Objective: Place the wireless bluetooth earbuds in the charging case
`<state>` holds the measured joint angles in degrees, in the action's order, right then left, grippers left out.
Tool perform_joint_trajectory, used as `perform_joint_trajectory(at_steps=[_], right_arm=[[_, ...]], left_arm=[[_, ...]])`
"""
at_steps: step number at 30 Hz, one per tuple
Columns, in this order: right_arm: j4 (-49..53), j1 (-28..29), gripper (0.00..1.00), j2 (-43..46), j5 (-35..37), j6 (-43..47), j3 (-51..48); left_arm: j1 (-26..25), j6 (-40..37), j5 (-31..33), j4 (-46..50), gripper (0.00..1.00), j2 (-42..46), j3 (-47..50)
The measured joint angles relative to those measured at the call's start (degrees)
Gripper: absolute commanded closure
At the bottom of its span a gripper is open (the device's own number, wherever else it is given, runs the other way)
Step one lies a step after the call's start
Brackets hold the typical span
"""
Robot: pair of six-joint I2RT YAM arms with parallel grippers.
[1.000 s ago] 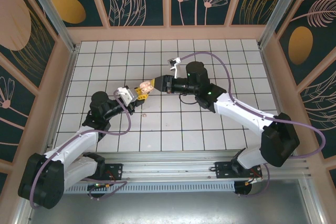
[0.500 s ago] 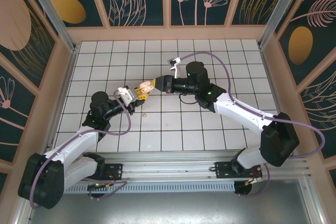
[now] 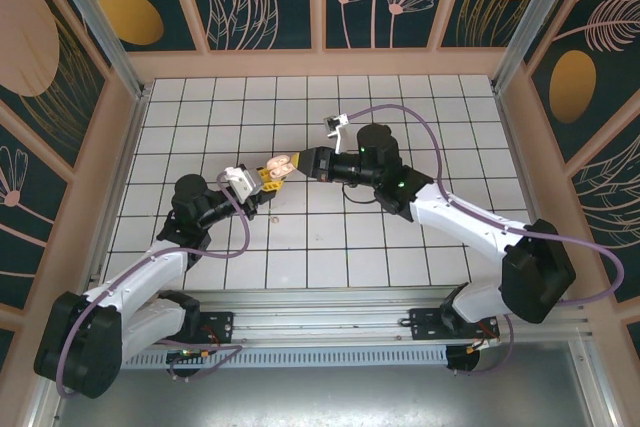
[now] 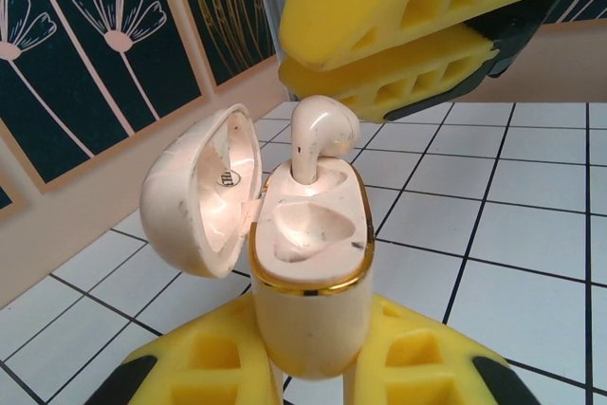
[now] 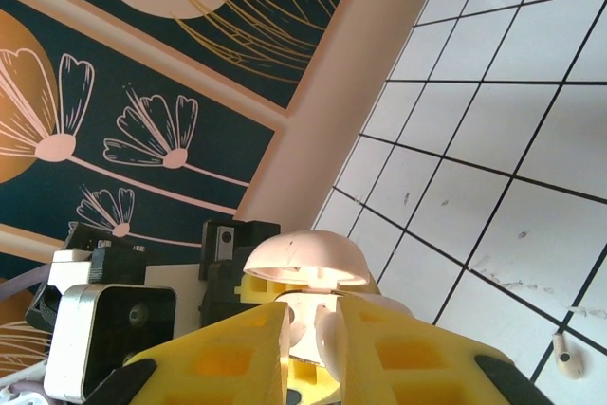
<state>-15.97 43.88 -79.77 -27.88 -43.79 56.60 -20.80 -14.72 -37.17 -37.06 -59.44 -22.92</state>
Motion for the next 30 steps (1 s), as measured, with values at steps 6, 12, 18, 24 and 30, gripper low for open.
perform_joint_trajectory(at_steps=[6, 12, 18, 24, 30], right_arm=[[-0.61, 0.44, 0.76, 0.57, 1.07, -0.33, -0.55], [-0.83, 0.72, 0.72, 1.16, 1.4, -1.11, -1.27], [-1.7, 1.03, 0.74, 1.64, 1.73, -1.77, -2.16], [-1.86, 1.29, 0.78, 1.64, 1.95, -1.9, -2.62], [-1.88, 2.01, 0.81, 1.64, 1.9, -2.23, -3.06]], left_arm=[[0.0, 0.0, 0.04, -0.02, 0.95, 0.0, 0.0], [0.0, 0.0, 0.04, 0.0, 0.95, 0.0, 0.0], [0.0, 0.02, 0.04, 0.0, 0.95, -0.02, 0.0], [0.0, 0.02, 0.24, -0.02, 0.96, -0.02, 0.0], [0.0, 0.2, 0.44, -0.02, 0.96, -0.02, 0.0]])
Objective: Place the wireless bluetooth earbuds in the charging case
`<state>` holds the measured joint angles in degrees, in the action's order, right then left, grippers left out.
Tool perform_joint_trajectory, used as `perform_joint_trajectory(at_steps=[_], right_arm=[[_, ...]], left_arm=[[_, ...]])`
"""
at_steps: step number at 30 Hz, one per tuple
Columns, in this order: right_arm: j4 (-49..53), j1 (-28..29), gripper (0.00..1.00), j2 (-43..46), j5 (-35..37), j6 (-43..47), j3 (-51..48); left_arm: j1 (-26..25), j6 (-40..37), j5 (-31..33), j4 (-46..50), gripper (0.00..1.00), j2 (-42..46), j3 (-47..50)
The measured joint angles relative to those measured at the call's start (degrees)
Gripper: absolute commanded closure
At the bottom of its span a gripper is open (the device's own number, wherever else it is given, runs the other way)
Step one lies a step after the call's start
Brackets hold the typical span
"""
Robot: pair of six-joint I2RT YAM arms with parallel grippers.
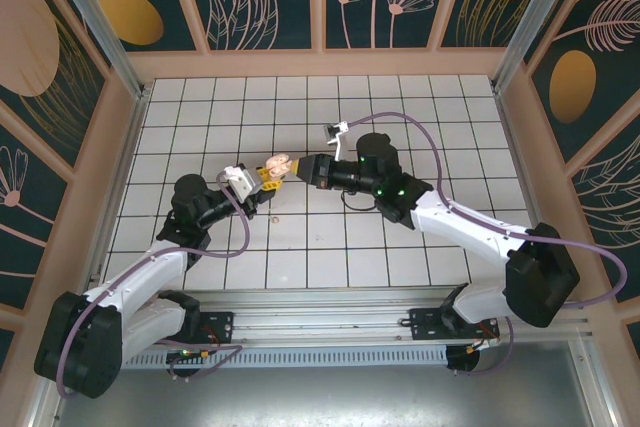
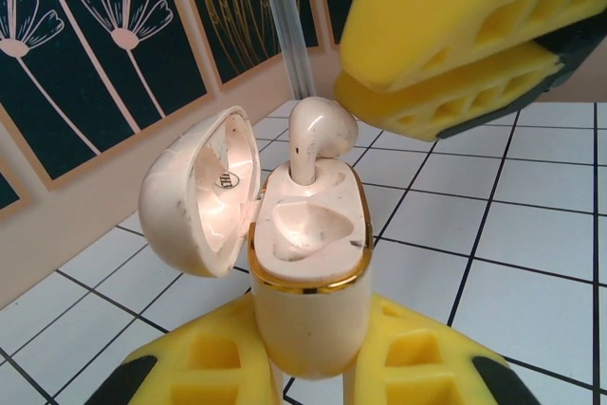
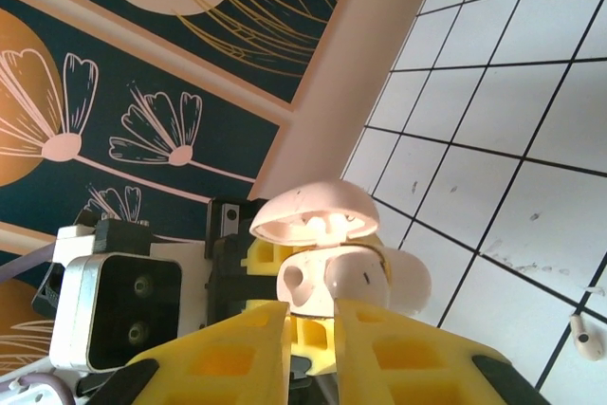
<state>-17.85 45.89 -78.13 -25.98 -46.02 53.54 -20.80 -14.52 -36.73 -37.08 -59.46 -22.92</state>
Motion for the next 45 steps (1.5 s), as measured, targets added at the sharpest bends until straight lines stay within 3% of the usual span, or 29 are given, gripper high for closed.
perform_joint_trajectory(at_steps=[9, 24, 33, 45], right_arm=[[0.0, 0.98, 0.83, 0.0, -0.02, -0.46, -0.09], [2.32, 0.81, 0.7, 4.39, 2.16, 1.2, -0.35], [4.17, 0.55, 0.68, 9.94, 10.82, 10.82, -1.2], [0.22, -0.15, 0.67, 12.94, 11.34, 32.96, -8.94]], left_arm=[[0.0, 0.24, -0.02, -0.11, 0.96, 0.02, 0.0], [0.0, 0.24, -0.09, -0.22, 0.96, 0.02, 0.0], [0.0, 0.24, -0.24, -0.2, 0.96, 0.0, -0.02], [0.0, 0.68, -0.44, -0.2, 0.96, 0.0, -0.02]])
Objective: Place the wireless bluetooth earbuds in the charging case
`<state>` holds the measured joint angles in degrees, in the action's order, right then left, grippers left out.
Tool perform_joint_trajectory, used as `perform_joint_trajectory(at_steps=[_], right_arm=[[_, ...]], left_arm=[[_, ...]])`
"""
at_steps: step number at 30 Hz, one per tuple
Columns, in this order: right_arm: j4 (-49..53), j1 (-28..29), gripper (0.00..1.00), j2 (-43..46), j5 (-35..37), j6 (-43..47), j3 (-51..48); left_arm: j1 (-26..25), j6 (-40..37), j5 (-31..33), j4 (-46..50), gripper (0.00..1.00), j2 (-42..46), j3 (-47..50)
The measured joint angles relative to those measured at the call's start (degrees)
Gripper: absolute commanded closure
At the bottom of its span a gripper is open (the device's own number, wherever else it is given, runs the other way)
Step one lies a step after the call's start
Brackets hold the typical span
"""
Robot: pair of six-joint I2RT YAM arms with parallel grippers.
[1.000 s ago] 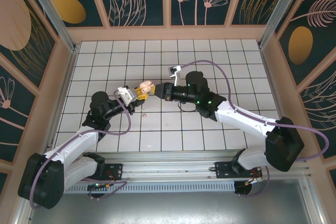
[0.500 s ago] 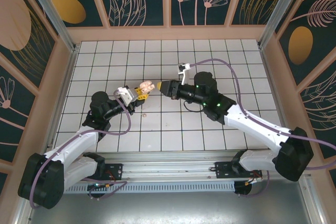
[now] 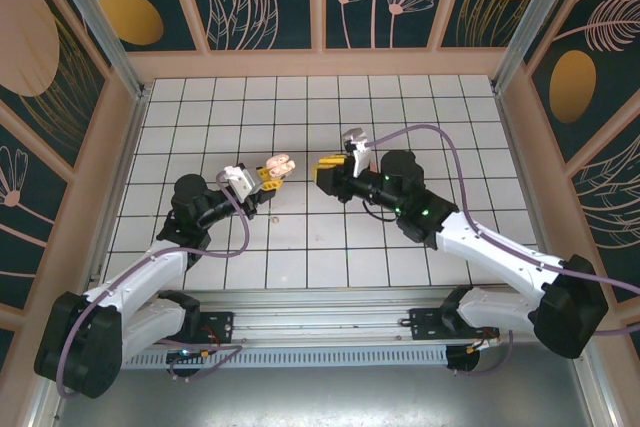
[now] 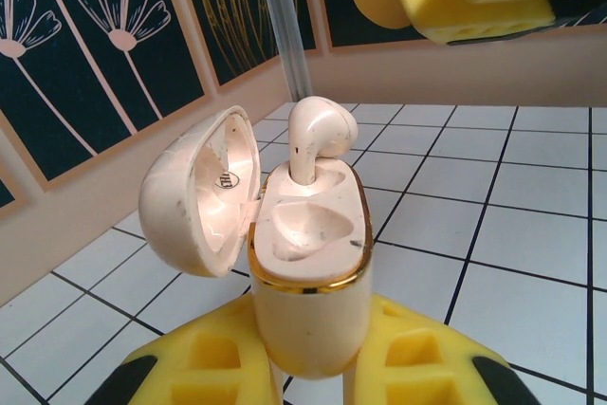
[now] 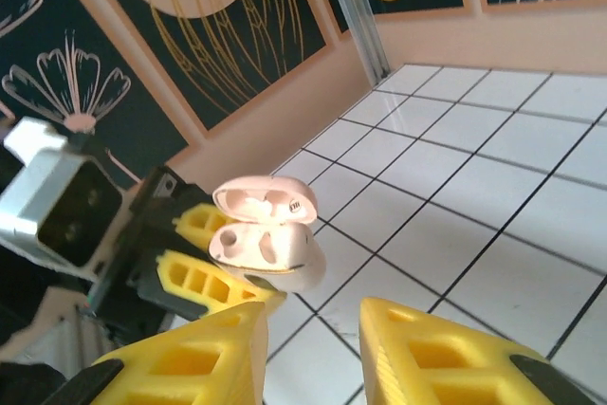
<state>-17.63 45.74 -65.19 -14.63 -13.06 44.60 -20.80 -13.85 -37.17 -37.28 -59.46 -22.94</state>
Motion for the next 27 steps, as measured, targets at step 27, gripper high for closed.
perform_joint_trajectory(at_steps=[27], right_arm=[[-4.72, 0.13, 0.73, -5.99, -5.42, 29.79, -1.31]], left_arm=[[0.0, 0.63, -1.29, -0.22, 0.96, 0.39, 0.0]])
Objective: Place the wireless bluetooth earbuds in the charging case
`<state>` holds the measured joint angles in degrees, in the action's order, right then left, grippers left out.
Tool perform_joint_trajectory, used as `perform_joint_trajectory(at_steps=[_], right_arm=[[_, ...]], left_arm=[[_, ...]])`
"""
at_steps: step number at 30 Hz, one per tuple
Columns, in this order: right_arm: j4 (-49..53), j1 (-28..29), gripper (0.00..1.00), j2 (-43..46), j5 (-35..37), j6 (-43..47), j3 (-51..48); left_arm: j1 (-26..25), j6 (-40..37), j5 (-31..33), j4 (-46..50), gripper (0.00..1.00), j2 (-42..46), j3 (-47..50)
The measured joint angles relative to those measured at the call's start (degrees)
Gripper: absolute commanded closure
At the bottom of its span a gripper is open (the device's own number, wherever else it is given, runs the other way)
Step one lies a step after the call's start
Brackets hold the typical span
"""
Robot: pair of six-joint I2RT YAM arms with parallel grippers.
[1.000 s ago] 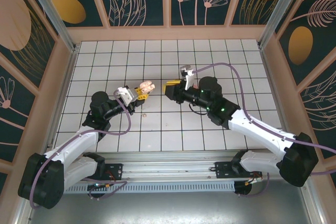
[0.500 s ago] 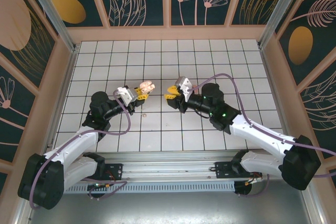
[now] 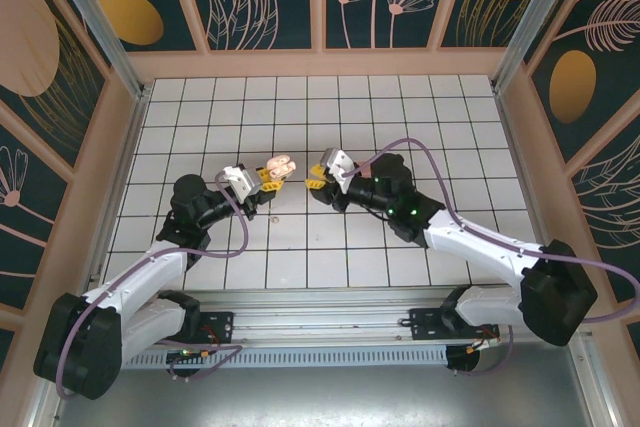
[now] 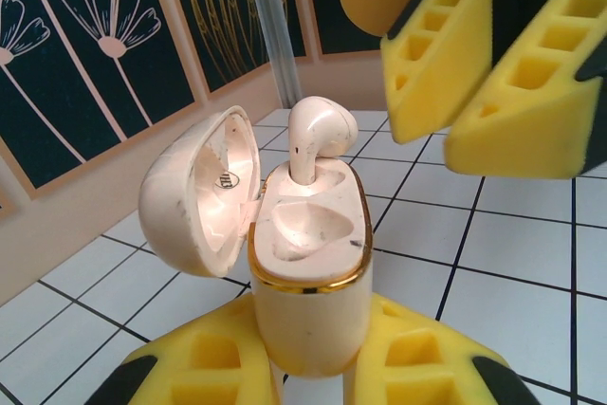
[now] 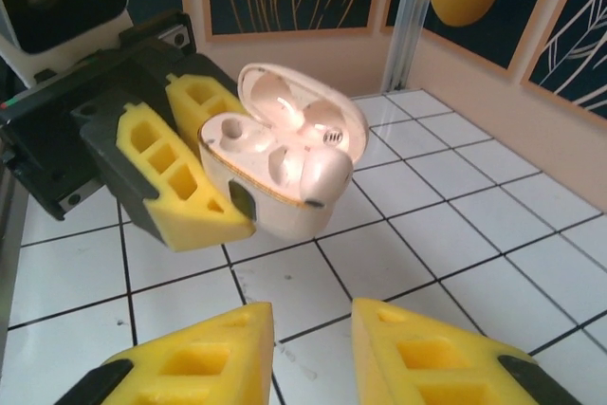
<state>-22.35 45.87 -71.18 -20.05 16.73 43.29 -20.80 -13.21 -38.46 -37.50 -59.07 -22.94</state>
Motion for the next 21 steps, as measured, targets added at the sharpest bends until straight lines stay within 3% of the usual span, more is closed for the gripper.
perform_joint_trajectory(at_steps=[11, 21], right_arm=[[-3.78, 0.0, 0.79, -4.28, -1.92, 1.4, 3.74], [-4.48, 0.0, 0.93, -5.4, -5.53, 1.62, 4.35]], left_arm=[[-0.02, 0.0, -0.02, -0.02, 0.96, 0.0, 0.0], [-0.02, 0.0, -0.02, -0.02, 0.96, -0.02, 0.0]])
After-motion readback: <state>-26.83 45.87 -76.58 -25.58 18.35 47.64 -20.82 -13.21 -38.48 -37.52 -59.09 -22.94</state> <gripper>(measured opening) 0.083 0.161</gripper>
